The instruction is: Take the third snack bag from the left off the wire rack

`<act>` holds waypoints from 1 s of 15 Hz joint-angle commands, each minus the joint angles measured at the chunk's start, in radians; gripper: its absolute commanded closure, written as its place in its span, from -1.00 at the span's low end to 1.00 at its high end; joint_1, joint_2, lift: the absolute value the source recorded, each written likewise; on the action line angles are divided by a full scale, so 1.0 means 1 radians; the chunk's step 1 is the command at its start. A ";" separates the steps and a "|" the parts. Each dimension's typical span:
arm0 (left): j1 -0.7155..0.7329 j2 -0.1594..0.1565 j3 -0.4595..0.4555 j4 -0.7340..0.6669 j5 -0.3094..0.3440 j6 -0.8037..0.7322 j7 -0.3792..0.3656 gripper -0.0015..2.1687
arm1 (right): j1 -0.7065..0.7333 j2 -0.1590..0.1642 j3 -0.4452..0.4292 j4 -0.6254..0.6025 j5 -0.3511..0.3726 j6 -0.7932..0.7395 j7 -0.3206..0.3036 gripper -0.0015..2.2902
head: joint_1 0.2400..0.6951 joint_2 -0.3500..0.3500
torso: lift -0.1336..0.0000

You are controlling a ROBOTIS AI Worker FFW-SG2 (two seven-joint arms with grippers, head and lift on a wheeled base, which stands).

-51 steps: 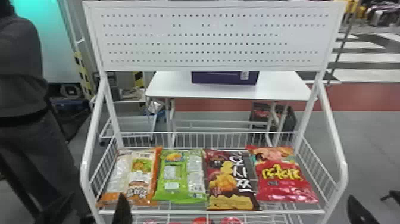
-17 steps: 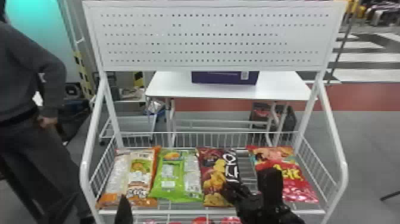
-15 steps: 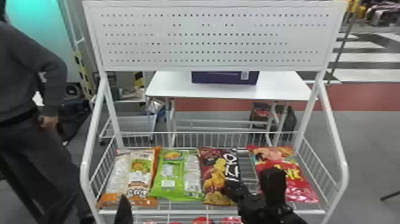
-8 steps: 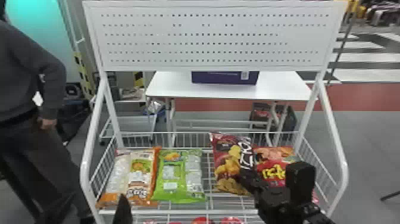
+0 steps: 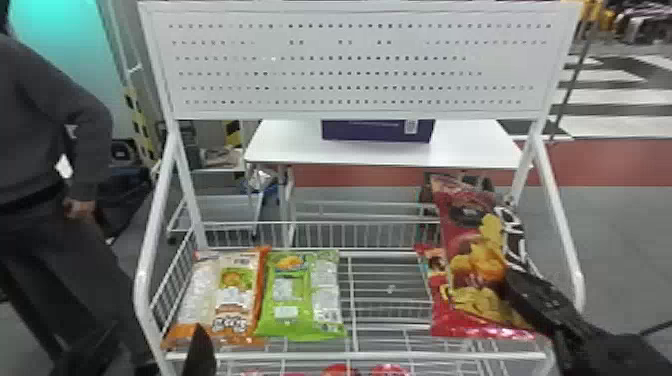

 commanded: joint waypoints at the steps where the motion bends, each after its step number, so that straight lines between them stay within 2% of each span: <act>1: 0.000 -0.001 0.011 -0.002 0.005 -0.004 0.000 -0.87 | 0.167 -0.013 -0.102 -0.037 -0.047 -0.189 0.005 0.96 | 0.14 0.00 | 1.00; 3: -0.002 -0.001 0.025 -0.002 0.017 -0.004 0.000 -0.87 | 0.244 -0.012 -0.155 -0.040 -0.070 -0.268 0.011 0.96 | 0.14 0.00 | 1.00; 5: -0.002 -0.001 0.030 -0.002 0.021 -0.004 -0.002 -0.87 | 0.270 -0.004 -0.191 -0.023 -0.084 -0.271 0.017 0.96 | 0.14 0.00 | 1.00; 10: -0.009 -0.001 0.046 0.009 0.044 -0.004 -0.005 -0.87 | 0.284 0.022 -0.197 0.014 -0.084 -0.281 0.025 0.96 | 0.14 0.00 | 1.00; 15: -0.014 -0.001 0.046 0.012 0.045 -0.004 -0.005 -0.87 | 0.284 0.028 -0.195 0.005 -0.081 -0.290 0.026 0.96 | 0.14 0.00 | 1.00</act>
